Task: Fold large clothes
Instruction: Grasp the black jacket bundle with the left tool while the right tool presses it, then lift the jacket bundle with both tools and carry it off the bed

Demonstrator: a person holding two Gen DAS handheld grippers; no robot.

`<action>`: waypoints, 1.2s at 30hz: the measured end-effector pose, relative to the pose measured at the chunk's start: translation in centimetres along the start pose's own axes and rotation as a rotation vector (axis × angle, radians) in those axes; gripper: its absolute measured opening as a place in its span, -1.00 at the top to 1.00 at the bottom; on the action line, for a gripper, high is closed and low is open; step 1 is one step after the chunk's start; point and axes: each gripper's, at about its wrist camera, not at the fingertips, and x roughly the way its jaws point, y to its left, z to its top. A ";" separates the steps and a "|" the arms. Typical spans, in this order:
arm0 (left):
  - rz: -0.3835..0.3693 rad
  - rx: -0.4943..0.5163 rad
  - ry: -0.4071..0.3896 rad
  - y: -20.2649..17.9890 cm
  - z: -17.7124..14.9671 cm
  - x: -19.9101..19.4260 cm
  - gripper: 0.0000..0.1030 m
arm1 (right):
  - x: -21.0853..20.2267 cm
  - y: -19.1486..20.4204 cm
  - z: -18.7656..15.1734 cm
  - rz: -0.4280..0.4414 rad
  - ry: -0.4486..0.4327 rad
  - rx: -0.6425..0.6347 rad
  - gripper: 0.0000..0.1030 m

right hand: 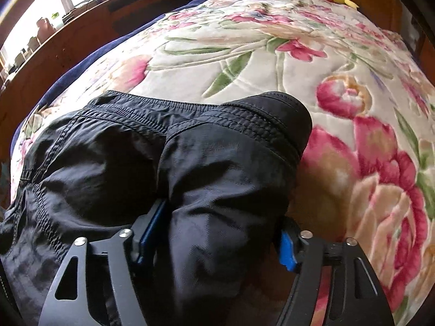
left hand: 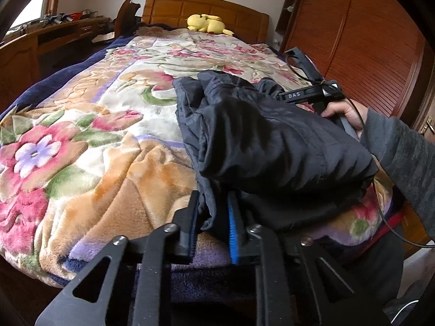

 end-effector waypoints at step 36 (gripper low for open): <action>0.352 0.003 -0.273 16.4 3.8 -13.2 0.80 | -5.6 22.7 5.7 0.014 -0.288 -0.342 0.59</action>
